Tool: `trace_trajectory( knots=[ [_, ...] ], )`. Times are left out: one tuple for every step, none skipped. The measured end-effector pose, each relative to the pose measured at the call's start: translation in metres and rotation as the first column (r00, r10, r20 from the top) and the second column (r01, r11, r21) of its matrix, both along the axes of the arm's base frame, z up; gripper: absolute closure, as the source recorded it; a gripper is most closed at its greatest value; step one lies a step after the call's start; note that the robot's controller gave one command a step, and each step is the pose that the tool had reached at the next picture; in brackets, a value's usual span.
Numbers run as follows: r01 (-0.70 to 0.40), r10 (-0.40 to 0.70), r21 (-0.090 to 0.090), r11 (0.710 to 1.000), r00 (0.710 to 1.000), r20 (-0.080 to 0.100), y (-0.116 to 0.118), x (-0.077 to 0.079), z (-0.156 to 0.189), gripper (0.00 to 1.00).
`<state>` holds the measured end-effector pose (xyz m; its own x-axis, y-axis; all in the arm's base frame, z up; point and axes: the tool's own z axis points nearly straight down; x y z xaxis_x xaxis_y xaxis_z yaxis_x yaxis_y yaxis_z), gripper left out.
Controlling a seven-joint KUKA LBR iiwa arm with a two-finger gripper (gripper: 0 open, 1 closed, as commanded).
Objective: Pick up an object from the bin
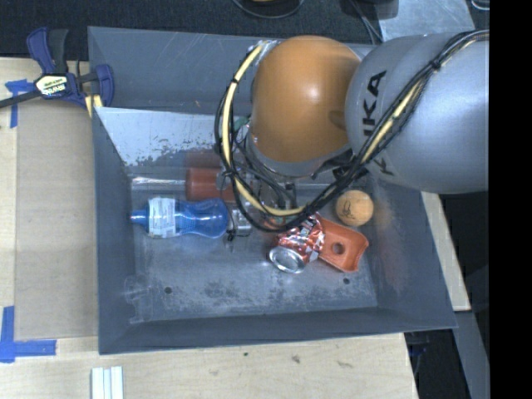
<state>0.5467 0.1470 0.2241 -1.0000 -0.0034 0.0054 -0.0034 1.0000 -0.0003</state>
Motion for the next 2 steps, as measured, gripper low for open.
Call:
trace_trajectory(
  knots=[
    [0.004,-0.004,0.002,1.000,1.000,0.009,-0.001,0.002,0.005,0.00],
    [-0.140,0.140,0.002,0.990,0.990,0.011,0.066,0.061,-0.143,0.00]
  ],
)
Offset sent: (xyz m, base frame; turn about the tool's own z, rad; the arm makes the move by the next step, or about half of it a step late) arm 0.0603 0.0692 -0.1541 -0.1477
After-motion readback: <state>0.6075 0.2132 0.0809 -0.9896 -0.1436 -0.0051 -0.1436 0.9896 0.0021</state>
